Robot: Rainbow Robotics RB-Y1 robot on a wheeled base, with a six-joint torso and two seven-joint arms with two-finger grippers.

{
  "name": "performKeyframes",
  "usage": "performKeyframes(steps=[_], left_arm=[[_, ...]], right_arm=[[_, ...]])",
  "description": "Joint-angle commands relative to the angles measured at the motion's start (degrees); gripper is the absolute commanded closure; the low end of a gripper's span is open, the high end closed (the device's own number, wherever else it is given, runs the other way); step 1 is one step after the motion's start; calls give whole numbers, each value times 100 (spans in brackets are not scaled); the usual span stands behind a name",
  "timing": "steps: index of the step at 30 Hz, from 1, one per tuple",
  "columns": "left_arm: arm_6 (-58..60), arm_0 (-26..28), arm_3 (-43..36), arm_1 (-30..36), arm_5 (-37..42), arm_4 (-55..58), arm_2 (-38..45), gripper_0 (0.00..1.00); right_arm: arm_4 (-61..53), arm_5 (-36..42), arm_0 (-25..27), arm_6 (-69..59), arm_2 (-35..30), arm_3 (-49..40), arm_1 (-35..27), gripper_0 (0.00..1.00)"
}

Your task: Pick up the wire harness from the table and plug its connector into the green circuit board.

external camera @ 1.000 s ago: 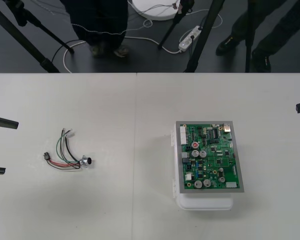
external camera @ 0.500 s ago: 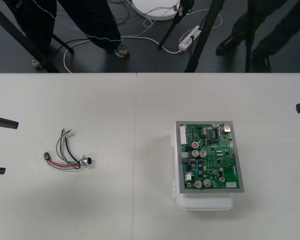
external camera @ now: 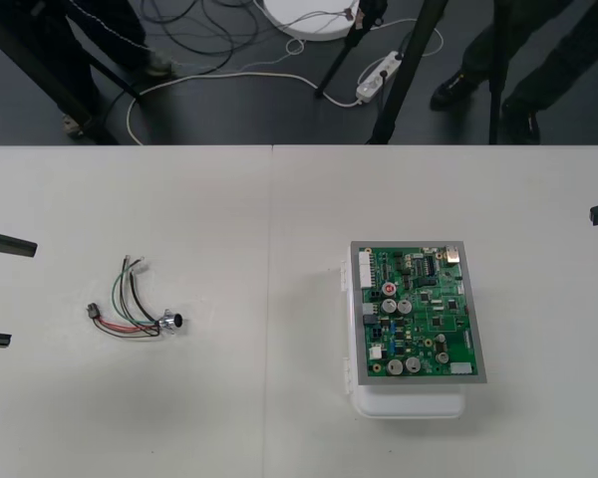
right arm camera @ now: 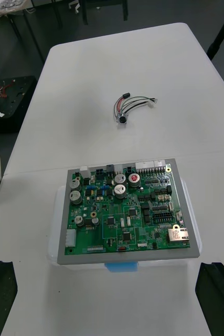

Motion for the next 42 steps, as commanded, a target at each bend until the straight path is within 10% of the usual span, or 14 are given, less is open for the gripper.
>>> performKeyframes(steps=[1, 42], left_arm=[[-325, -131, -1, -41, -220, -20, -45, 0], [-325, -131, -1, -41, -220, -20, -45, 0]], right_arm=[[-18, -32, -130, 279, -216, 1, 36, 0], [-18, -32, -130, 279, -216, 1, 36, 0]])
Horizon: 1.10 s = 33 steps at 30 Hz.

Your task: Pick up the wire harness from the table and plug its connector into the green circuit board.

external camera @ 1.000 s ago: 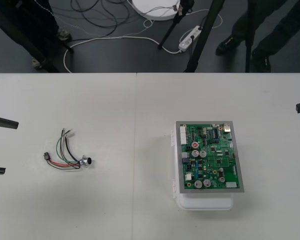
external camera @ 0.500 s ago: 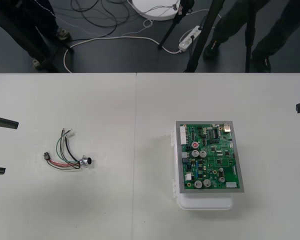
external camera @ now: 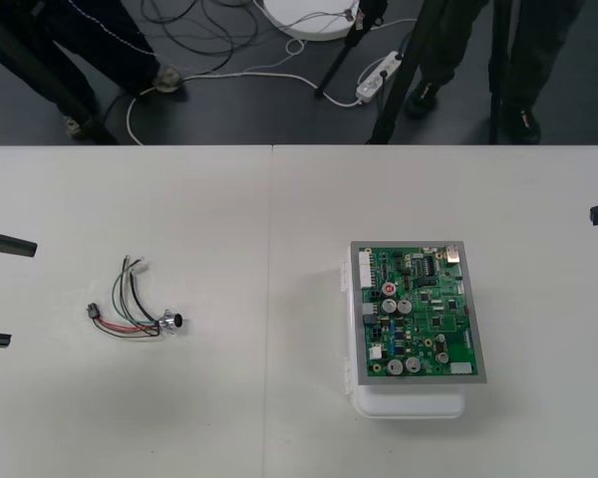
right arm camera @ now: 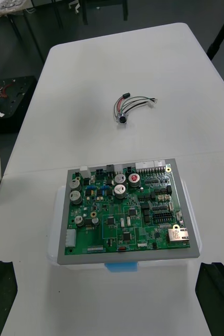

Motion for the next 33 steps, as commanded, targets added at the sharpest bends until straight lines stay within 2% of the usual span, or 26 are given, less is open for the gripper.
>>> performKeyframes(steps=[1, 33], left_arm=[[-324, -131, -1, -41, -220, -20, -45, 0], [-324, -131, -1, -41, -220, -20, -45, 0]], right_arm=[[-18, -32, -130, 279, -216, 1, 36, 0], [-18, -32, -130, 279, -216, 1, 36, 0]])
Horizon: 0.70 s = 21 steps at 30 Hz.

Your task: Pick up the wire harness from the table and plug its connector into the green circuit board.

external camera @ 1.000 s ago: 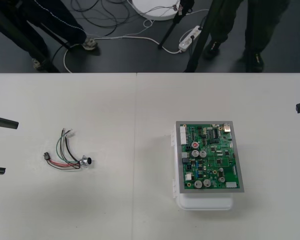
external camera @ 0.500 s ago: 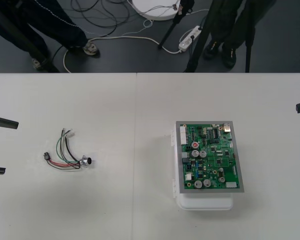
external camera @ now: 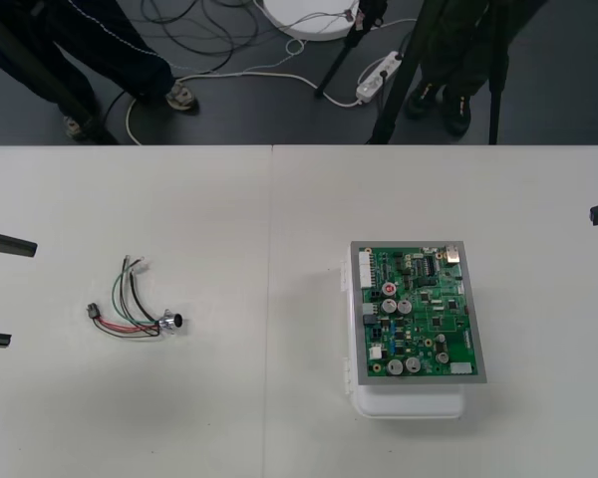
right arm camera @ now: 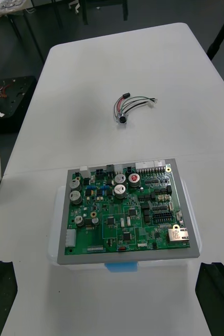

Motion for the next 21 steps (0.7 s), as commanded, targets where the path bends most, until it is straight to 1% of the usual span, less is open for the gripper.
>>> performKeyframes(steps=[1, 21], left_arm=[[-323, -131, -1, -41, -220, -20, -45, 0], [-323, -131, -1, -41, -220, -20, -45, 0]], right_arm=[[-18, -32, -130, 279, -216, 1, 36, 0], [-18, -32, -130, 279, -216, 1, 36, 0]])
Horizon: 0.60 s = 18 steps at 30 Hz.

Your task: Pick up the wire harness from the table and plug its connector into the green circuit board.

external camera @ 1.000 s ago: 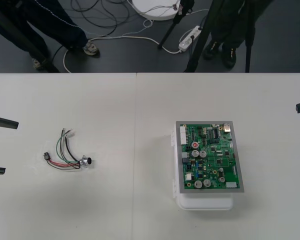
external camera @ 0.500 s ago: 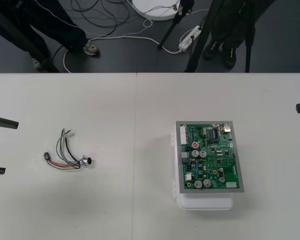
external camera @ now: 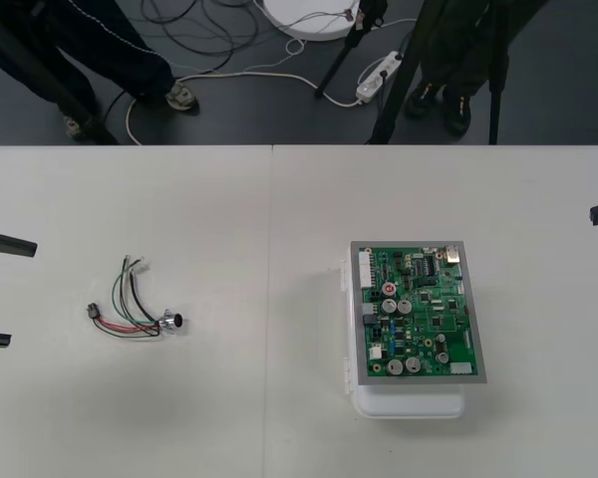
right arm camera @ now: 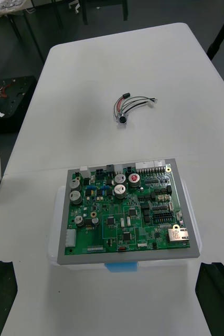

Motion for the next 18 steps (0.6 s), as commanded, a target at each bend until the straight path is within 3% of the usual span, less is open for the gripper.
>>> performKeyframes(steps=[1, 18], left_arm=[[-322, -131, -1, -41, -220, -20, -45, 0], [-322, -131, -1, -41, -220, -20, -45, 0]], right_arm=[[-18, -32, -130, 279, -216, 1, 36, 0], [61, -6, 213, 288, -32, 203, 431, 0]])
